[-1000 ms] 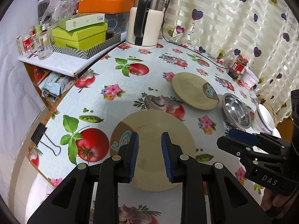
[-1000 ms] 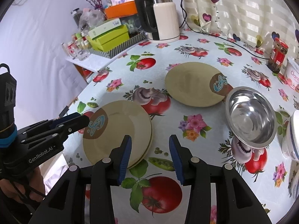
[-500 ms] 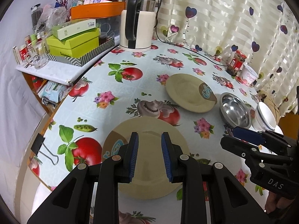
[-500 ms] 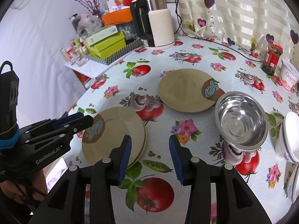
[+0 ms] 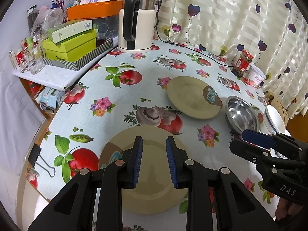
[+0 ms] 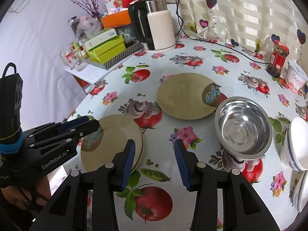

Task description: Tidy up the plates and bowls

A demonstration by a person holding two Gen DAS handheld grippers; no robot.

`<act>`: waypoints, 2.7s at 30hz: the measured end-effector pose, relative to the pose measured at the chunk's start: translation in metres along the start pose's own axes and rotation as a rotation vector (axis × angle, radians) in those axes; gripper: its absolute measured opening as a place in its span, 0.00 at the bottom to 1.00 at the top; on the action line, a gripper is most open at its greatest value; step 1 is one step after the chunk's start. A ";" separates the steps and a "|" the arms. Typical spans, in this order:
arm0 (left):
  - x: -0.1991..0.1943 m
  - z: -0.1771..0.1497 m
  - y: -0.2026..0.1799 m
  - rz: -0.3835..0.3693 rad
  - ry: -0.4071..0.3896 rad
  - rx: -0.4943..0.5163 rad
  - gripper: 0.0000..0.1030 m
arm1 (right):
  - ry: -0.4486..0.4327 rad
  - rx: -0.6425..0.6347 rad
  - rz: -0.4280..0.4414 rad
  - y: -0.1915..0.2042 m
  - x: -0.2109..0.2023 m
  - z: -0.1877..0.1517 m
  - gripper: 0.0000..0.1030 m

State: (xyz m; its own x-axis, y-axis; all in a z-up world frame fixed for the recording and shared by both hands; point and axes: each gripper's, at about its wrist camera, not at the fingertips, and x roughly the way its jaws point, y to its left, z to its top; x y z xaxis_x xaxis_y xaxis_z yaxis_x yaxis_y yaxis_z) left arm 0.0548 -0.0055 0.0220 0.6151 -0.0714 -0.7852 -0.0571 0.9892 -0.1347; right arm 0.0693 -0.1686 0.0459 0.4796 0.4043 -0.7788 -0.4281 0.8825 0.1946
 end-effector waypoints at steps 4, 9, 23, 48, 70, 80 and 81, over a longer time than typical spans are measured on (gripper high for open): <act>0.003 0.005 0.000 -0.002 -0.002 -0.001 0.26 | -0.001 -0.001 -0.001 -0.002 0.000 0.004 0.41; 0.006 0.010 -0.002 -0.009 -0.005 0.000 0.26 | -0.002 -0.002 0.000 -0.003 0.001 0.007 0.44; 0.028 0.030 -0.012 -0.032 0.017 0.002 0.26 | 0.000 -0.007 -0.009 -0.020 0.012 0.031 0.46; 0.064 0.065 -0.016 -0.115 0.056 -0.039 0.26 | -0.007 0.013 -0.034 -0.067 0.032 0.078 0.46; 0.130 0.080 -0.016 -0.160 0.176 -0.113 0.26 | 0.125 0.057 -0.067 -0.126 0.094 0.107 0.30; 0.147 0.078 -0.015 -0.172 0.223 -0.142 0.26 | 0.185 0.067 -0.088 -0.135 0.116 0.110 0.30; 0.148 0.077 -0.015 -0.175 0.226 -0.144 0.26 | 0.189 0.066 -0.090 -0.135 0.117 0.110 0.30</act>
State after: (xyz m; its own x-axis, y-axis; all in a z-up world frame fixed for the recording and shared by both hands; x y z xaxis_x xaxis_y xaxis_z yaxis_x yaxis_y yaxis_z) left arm 0.2073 -0.0209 -0.0454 0.4359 -0.2811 -0.8550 -0.0866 0.9325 -0.3507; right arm 0.2674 -0.2142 -0.0057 0.3590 0.2764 -0.8915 -0.3359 0.9294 0.1529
